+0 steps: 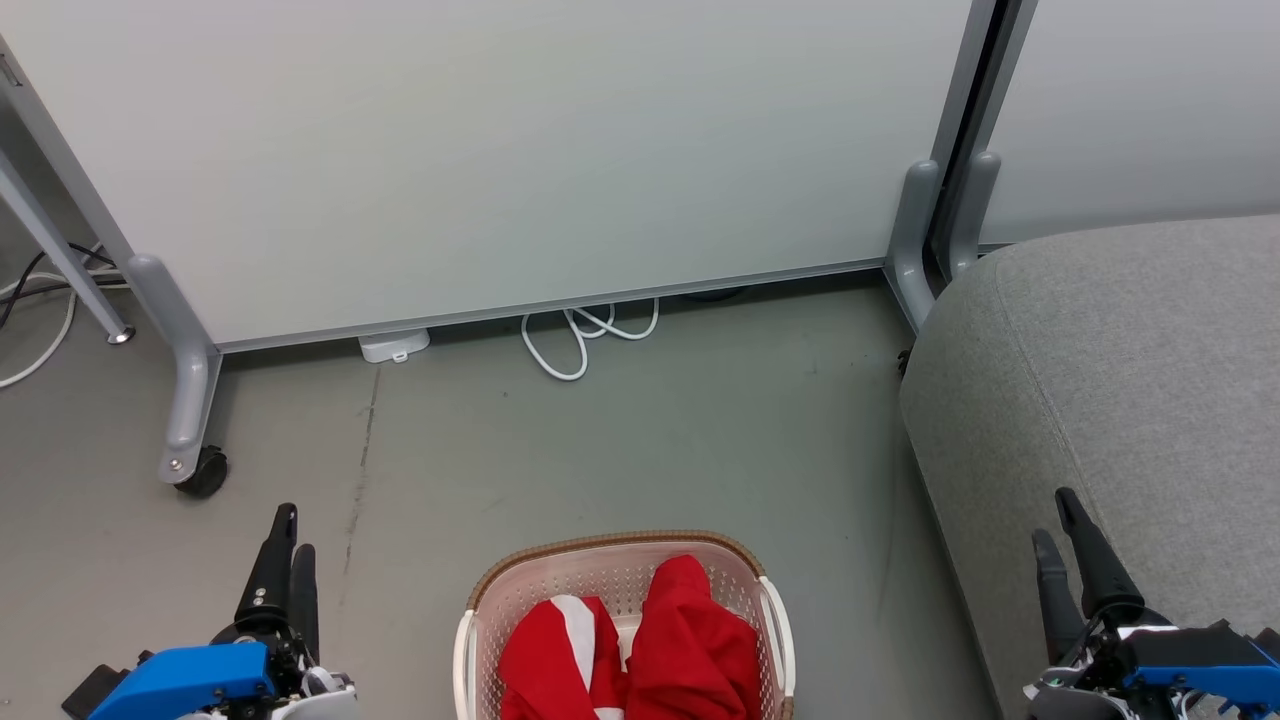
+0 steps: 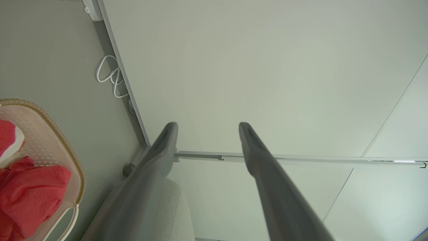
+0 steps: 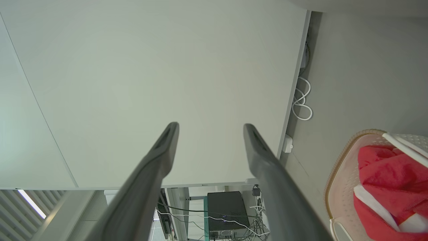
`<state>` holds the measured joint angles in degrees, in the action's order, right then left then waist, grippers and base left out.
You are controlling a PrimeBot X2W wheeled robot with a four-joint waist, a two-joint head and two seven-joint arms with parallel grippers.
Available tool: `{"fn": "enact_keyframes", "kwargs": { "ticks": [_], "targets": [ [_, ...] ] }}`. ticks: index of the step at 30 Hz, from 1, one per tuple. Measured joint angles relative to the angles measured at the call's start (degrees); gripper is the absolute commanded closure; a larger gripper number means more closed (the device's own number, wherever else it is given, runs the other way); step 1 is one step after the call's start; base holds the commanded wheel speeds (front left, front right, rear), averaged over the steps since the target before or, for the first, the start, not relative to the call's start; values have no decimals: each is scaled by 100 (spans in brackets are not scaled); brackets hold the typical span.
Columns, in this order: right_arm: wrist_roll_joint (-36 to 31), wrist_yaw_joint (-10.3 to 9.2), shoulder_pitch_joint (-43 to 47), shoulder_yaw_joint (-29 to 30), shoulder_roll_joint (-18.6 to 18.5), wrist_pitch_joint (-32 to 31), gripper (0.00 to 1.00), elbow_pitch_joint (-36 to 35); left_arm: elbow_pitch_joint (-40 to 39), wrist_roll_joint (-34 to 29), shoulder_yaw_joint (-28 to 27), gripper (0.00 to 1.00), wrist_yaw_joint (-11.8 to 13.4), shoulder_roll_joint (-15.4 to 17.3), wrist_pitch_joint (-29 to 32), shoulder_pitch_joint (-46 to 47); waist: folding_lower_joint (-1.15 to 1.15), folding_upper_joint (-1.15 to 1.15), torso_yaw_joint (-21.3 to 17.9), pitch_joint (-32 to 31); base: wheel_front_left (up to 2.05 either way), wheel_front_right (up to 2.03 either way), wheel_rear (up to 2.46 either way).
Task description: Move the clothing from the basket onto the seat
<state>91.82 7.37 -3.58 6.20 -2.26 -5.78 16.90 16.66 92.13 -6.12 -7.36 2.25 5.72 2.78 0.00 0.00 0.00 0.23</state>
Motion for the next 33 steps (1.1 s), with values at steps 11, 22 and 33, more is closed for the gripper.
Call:
{"fn": "enact_keyframes", "kwargs": {
  "ticks": [11,22,33],
  "targets": [
    [-682,1,-9,-53,0,309,0,-94,-67,-604,148,0,0,1,-310,90,1,0,4,18,0,0,0],
    [-1772,1,-36,-225,-1,575,0,-248,-210,-1672,183,0,0,3,-579,186,1,0,7,31,0,0,0],
    [-2929,1,-74,-413,-4,844,0,-318,-368,-3123,348,0,79,8,-836,208,1,0,23,34,0,0,0]
  ]
}}
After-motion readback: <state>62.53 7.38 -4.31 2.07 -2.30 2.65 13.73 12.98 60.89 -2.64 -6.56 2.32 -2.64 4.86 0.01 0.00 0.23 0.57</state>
